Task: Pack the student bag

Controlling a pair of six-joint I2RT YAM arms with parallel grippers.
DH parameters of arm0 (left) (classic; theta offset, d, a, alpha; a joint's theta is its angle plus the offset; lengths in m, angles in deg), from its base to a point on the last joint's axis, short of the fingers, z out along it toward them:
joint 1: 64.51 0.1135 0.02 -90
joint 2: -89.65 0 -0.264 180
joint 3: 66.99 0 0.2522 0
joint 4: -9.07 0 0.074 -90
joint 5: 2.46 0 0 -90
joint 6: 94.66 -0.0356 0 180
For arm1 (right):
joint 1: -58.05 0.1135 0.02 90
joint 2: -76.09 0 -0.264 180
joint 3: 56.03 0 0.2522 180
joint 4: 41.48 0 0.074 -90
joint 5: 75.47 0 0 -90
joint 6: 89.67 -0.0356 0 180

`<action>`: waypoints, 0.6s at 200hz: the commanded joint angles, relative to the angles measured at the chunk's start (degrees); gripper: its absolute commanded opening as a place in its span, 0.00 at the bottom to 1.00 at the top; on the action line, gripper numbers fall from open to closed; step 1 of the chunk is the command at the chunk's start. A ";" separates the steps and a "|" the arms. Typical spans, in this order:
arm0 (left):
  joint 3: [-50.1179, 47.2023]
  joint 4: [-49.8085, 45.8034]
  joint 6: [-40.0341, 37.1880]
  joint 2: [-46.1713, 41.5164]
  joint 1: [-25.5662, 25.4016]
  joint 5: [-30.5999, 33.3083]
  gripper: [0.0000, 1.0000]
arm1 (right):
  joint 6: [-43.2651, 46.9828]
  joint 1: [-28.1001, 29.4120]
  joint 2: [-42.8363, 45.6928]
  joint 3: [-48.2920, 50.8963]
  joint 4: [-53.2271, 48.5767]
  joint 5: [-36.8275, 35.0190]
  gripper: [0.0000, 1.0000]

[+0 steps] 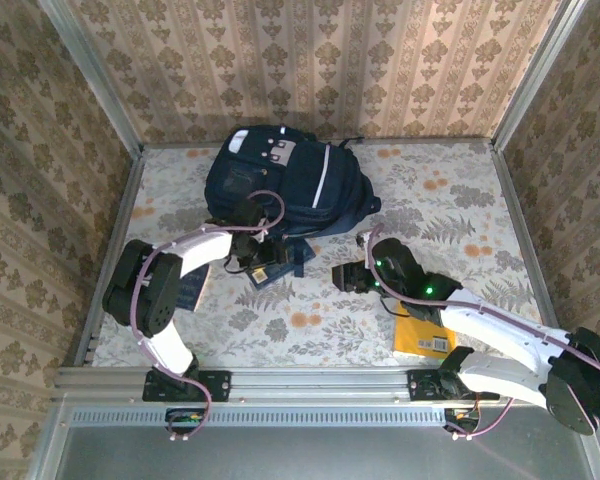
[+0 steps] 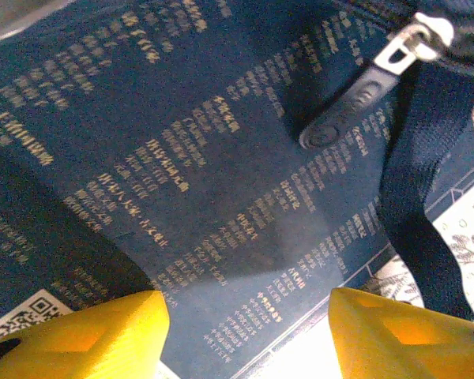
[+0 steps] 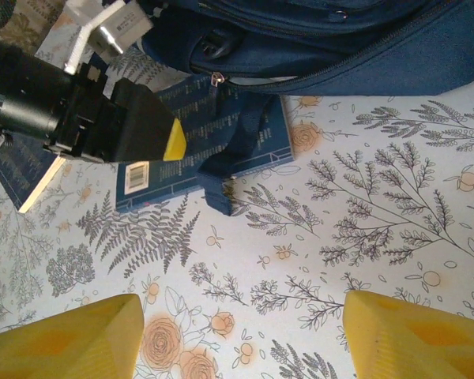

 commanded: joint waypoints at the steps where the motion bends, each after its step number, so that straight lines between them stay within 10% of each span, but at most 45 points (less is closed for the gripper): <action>1: -2.97 -5.50 -2.30 3.18 -3.27 -0.19 0.59 | 1.18 0.25 1.47 0.59 -1.08 0.49 0.69; 120: 3.97 -10.52 -8.35 -2.23 -18.61 -26.62 0.58 | -1.16 -2.30 -0.74 1.86 -2.37 3.85 0.71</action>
